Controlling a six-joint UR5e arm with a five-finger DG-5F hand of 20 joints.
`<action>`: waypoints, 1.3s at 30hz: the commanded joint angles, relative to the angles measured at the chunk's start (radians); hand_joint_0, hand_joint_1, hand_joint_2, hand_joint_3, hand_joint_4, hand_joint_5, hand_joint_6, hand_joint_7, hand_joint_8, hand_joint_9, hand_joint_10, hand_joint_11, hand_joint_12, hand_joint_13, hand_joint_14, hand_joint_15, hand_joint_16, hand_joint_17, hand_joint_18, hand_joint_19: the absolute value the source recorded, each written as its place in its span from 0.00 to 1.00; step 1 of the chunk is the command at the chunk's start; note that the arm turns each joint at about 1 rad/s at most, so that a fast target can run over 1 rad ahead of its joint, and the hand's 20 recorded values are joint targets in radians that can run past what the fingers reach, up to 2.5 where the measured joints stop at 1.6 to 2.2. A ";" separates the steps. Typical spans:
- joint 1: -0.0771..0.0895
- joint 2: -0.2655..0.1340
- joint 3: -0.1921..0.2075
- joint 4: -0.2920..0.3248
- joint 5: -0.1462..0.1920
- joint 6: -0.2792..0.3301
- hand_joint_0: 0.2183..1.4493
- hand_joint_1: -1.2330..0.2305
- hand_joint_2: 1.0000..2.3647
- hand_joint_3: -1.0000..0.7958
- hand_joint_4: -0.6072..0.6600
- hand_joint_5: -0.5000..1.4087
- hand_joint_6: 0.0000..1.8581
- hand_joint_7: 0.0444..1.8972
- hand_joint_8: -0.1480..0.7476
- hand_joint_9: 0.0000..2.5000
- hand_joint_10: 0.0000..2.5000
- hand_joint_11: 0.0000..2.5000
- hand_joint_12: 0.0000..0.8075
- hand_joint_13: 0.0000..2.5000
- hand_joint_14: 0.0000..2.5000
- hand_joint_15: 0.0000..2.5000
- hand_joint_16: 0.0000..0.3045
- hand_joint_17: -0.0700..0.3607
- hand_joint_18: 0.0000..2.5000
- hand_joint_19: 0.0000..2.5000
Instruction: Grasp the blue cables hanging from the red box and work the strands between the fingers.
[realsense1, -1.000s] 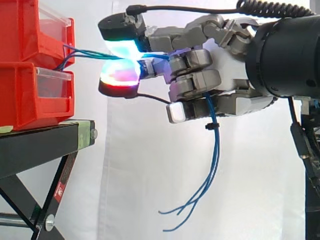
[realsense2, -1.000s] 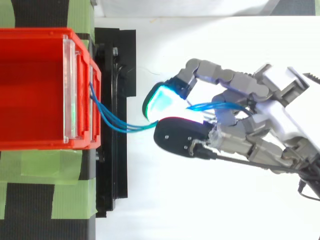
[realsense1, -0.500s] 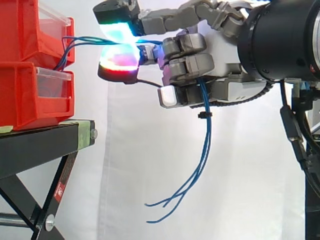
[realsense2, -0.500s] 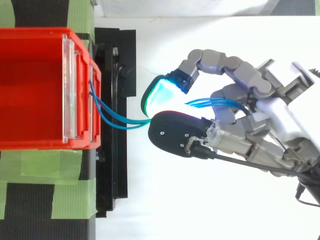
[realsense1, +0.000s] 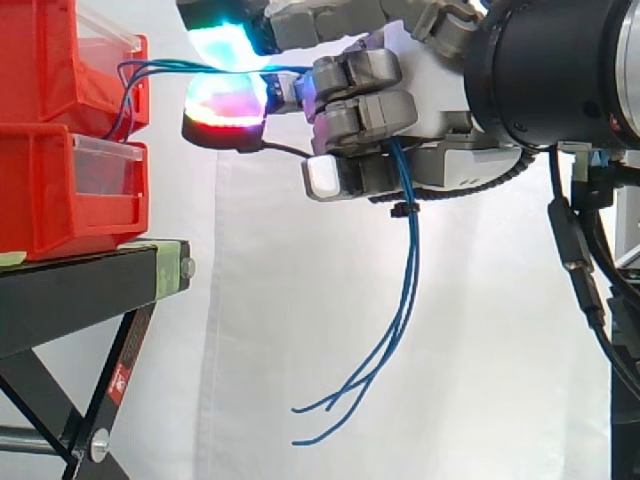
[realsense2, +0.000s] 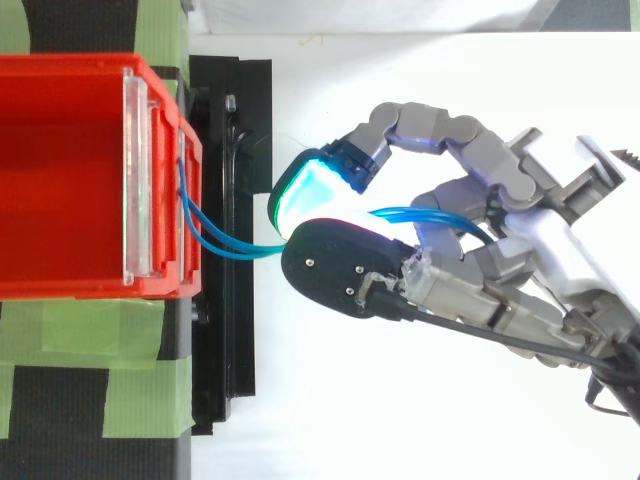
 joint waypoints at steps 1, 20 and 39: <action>-0.001 0.000 0.000 0.001 0.000 -0.001 0.74 0.31 0.01 0.48 0.62 0.24 0.70 0.51 0.58 0.62 1.00 1.00 0.67 0.70 1.00 0.63 0.65 0.51 0.82 0.32; 0.002 0.000 0.000 0.002 0.006 0.004 0.64 0.43 0.00 0.48 0.72 0.47 0.01 0.51 0.58 0.62 1.00 1.00 0.67 0.70 1.00 0.63 0.65 0.51 0.82 0.32; -0.001 0.000 0.000 -0.009 0.000 -0.004 0.42 0.40 0.00 0.01 0.66 0.43 0.00 0.69 0.58 0.62 1.00 1.00 0.67 0.70 1.00 0.63 0.65 0.51 0.82 0.32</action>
